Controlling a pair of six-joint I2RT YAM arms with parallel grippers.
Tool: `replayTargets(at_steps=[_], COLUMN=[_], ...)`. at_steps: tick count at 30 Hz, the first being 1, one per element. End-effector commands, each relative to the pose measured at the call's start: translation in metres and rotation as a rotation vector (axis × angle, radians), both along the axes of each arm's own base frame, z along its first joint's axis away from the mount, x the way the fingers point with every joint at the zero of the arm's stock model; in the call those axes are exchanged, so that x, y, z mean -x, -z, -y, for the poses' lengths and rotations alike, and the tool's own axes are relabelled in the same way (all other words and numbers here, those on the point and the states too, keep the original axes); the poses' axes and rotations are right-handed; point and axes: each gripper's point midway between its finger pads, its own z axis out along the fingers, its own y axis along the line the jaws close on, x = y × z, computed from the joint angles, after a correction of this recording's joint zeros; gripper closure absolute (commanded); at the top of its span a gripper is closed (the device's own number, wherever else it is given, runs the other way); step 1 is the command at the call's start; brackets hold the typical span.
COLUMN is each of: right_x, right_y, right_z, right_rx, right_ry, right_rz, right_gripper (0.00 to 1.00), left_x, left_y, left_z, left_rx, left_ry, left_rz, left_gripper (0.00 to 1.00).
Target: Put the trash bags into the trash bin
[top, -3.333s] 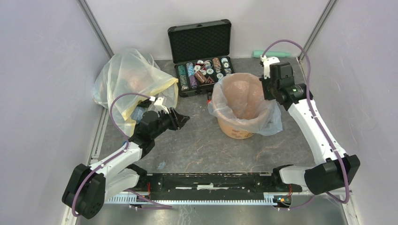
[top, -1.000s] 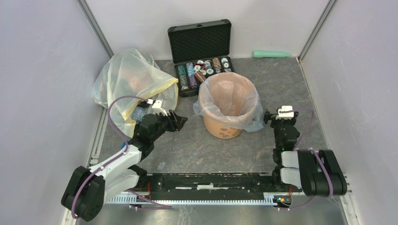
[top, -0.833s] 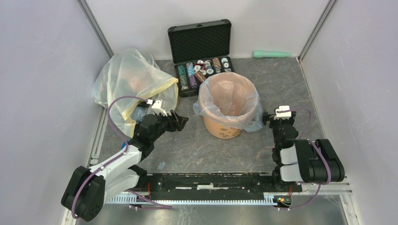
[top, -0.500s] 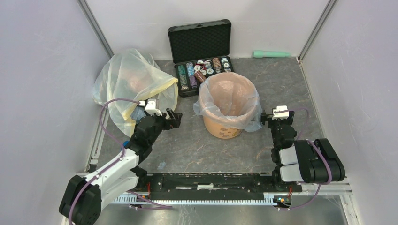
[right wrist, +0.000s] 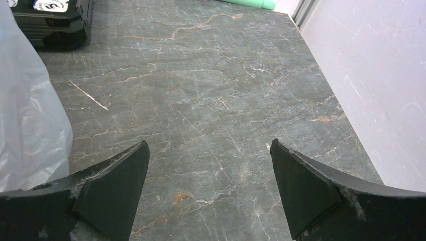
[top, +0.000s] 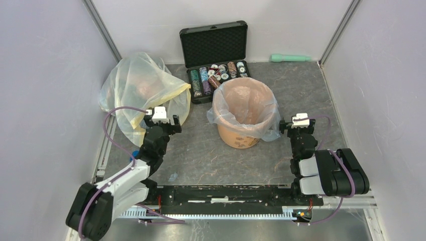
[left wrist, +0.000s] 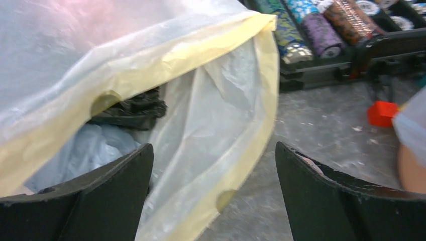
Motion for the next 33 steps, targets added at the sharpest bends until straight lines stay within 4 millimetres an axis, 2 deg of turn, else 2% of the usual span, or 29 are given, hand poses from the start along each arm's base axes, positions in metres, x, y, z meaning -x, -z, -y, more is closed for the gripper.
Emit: replayTargets(at_steps=[1, 2, 3, 5, 8, 9, 10, 11, 13, 15, 18, 33], right_x=[0.022, 0.022, 0.022, 0.022, 0.022, 0.022, 0.022, 0.022, 0.023, 0.022, 0.022, 0.022], right_y=[0.017, 0.017, 0.017, 0.017, 0.017, 0.017, 0.017, 0.017, 0.018, 0.017, 0.017, 0.017], right_z=[0.002, 0.002, 0.002, 0.002, 0.002, 0.002, 0.002, 0.002, 0.002, 0.002, 0.002, 0.002], right_rx=[0.016, 0.016, 0.016, 0.016, 0.016, 0.016, 0.016, 0.017, 0.016, 0.016, 0.016, 0.016], right_ry=[0.004, 0.005, 0.004, 0.005, 0.004, 0.003, 0.004, 0.004, 0.004, 0.004, 0.005, 0.004], right_rz=[-0.036, -0.035, -0.036, -0.036, -0.036, -0.037, -0.036, -0.037, -0.038, -0.036, -0.036, -0.037], right_gripper=[0.02, 0.02, 0.02, 0.02, 0.02, 0.02, 0.02, 0.02, 0.02, 0.02, 0.02, 0.02], left_x=[-0.013, -0.014, -0.017, -0.025, -0.045, -0.049, -0.049, -0.047, -0.051, -0.05, -0.059, -0.059], left_y=[-0.002, 0.011, 0.014, 0.014, 0.028, 0.033, 0.031, 0.039, 0.038, 0.045, 0.044, 0.045], left_z=[-0.024, -0.03, -0.038, -0.034, -0.03, -0.033, -0.048, -0.055, -0.066, -0.066, -0.071, -0.075], left_rx=[-0.185, -0.199, -0.186, -0.181, -0.208, -0.21, -0.175, -0.135, -0.123, -0.115, -0.107, -0.098], left_ry=[-0.038, -0.052, -0.078, -0.044, 0.023, 0.019, -0.077, -0.081, -0.132, -0.139, -0.172, -0.194], left_rz=[0.116, 0.099, 0.111, 0.118, 0.035, 0.048, 0.075, 0.066, 0.095, 0.04, 0.029, 0.02], left_gripper=[0.05, 0.04, 0.04, 0.02, 0.07, 0.07, 0.05, 0.03, 0.01, 0.0, 0.0, 0.0])
